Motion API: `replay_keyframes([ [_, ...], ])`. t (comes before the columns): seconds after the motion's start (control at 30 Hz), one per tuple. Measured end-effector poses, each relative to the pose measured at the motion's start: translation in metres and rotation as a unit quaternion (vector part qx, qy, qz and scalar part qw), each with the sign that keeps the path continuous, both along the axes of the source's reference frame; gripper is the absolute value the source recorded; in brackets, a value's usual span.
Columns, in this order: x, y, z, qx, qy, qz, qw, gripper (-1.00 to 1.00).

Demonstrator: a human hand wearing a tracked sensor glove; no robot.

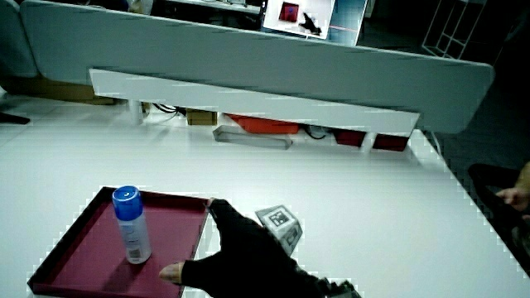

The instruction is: Pick glue from plate

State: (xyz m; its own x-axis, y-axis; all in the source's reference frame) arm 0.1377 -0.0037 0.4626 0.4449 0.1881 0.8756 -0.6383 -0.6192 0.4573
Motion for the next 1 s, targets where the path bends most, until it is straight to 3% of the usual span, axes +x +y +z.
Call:
replay_keyframes([
  [0.1,-0.015,-0.007,-0.001,-0.009,-0.024,0.001,0.9997,0.0],
  [0.17,-0.024,-0.012,0.003,0.001,-0.033,-0.005,0.9995,0.0],
  [0.2,-0.029,-0.013,0.0,-0.019,-0.031,0.001,0.9993,0.0],
  [0.23,-0.033,-0.016,0.005,0.001,-0.06,-0.007,0.9982,0.0],
  [0.3,-0.041,-0.018,0.008,0.003,-0.078,-0.009,0.9969,0.0],
  [0.57,-0.065,-0.026,0.022,-0.005,-0.093,-0.014,0.9956,0.0],
  [0.67,-0.073,-0.029,0.032,-0.002,-0.118,-0.014,0.9929,0.0],
  [0.87,-0.088,-0.03,0.043,-0.024,-0.122,-0.01,0.9922,0.0],
  [1.0,-0.096,-0.031,0.05,-0.011,-0.129,-0.011,0.9915,0.0],
])
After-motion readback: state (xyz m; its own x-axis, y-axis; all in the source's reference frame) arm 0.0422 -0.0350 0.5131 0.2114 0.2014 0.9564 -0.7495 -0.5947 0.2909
